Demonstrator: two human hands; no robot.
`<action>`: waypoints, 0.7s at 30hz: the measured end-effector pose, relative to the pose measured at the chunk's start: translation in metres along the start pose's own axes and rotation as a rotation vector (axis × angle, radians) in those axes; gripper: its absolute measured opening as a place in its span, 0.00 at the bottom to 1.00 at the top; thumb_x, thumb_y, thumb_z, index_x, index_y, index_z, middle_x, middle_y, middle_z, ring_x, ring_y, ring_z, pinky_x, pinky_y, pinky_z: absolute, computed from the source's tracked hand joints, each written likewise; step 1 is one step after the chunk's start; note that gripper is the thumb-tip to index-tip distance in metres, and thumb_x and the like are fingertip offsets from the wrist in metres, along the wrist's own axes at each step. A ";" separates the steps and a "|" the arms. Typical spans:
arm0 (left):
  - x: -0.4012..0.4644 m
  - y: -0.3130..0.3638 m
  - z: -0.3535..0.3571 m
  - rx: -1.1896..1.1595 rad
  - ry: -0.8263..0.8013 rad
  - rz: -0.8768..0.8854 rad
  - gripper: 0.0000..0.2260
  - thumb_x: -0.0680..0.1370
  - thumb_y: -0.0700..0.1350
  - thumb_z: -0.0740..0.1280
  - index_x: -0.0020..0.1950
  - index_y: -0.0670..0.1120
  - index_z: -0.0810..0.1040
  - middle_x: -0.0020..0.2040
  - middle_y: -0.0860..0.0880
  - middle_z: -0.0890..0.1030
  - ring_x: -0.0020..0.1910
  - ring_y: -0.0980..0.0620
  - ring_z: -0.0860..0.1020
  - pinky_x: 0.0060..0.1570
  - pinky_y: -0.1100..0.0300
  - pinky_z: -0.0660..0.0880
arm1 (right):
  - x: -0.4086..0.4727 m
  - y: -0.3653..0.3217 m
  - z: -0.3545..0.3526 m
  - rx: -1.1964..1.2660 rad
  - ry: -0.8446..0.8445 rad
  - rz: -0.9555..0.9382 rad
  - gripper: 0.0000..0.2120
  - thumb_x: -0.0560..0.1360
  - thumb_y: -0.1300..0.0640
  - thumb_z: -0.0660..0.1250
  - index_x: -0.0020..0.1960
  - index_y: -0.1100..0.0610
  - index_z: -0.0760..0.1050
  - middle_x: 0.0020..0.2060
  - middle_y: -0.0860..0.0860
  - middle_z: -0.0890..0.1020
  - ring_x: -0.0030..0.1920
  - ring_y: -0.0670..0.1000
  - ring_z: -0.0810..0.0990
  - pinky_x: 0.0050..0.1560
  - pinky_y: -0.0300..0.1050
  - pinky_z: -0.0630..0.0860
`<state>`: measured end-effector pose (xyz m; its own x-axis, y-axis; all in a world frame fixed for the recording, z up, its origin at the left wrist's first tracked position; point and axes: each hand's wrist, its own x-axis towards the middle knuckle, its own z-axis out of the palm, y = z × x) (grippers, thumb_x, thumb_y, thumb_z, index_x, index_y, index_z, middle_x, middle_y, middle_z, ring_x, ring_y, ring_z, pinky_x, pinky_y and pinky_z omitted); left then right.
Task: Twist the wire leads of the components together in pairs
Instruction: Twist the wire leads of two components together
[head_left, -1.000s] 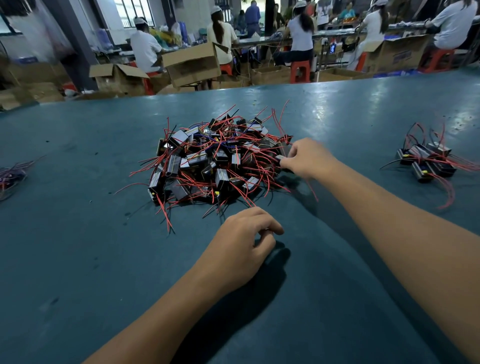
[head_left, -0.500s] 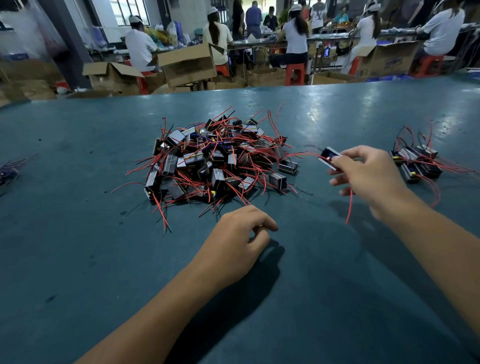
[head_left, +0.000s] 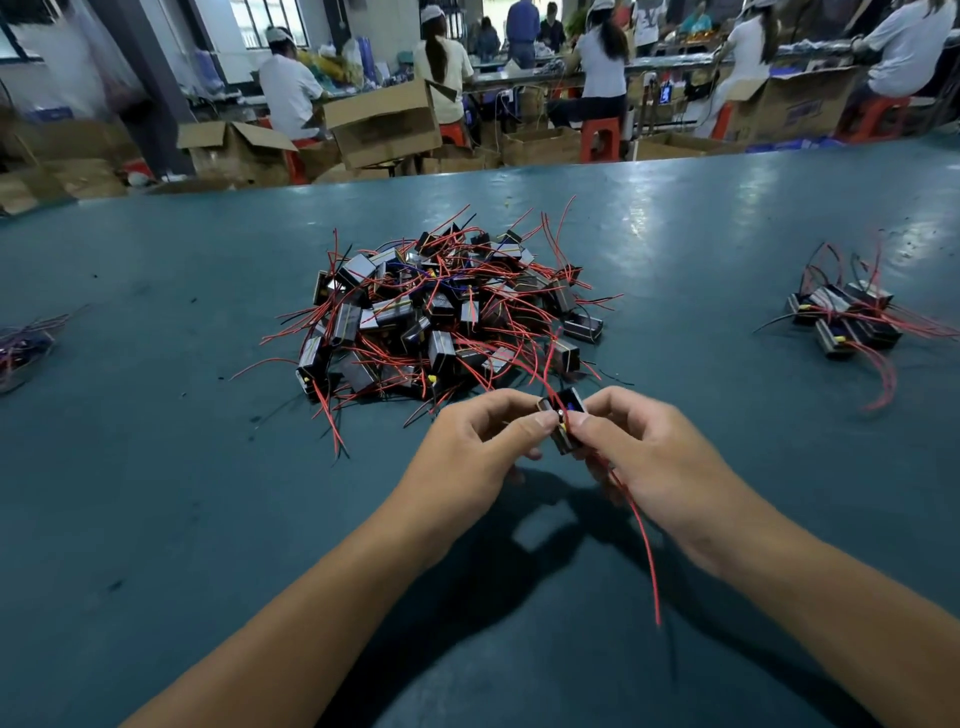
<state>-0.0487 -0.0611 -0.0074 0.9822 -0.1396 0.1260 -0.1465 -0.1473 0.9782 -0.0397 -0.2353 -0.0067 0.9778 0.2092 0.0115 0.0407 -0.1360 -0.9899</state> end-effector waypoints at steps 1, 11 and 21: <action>0.000 -0.001 0.001 -0.021 -0.007 -0.017 0.05 0.76 0.50 0.70 0.45 0.51 0.84 0.42 0.51 0.83 0.41 0.56 0.79 0.38 0.61 0.76 | 0.000 0.001 0.001 -0.001 0.024 -0.004 0.09 0.77 0.52 0.68 0.42 0.56 0.78 0.30 0.48 0.79 0.30 0.46 0.73 0.31 0.40 0.68; 0.000 -0.001 0.006 -0.154 -0.100 -0.162 0.06 0.72 0.44 0.64 0.39 0.47 0.80 0.39 0.41 0.76 0.35 0.52 0.77 0.32 0.59 0.75 | -0.004 0.010 0.002 -0.309 0.033 -0.092 0.15 0.74 0.45 0.71 0.36 0.54 0.75 0.26 0.49 0.77 0.25 0.46 0.70 0.30 0.45 0.69; -0.002 -0.003 0.002 -0.341 -0.242 -0.263 0.08 0.76 0.42 0.71 0.52 0.40 0.77 0.39 0.48 0.80 0.34 0.55 0.78 0.37 0.61 0.80 | -0.005 0.012 -0.002 -0.429 0.063 -0.148 0.14 0.73 0.46 0.71 0.35 0.55 0.75 0.24 0.47 0.76 0.26 0.43 0.70 0.29 0.39 0.67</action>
<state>-0.0504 -0.0619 -0.0108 0.9193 -0.3698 -0.1345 0.1891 0.1155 0.9751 -0.0433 -0.2395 -0.0189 0.9651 0.1990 0.1705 0.2496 -0.5002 -0.8292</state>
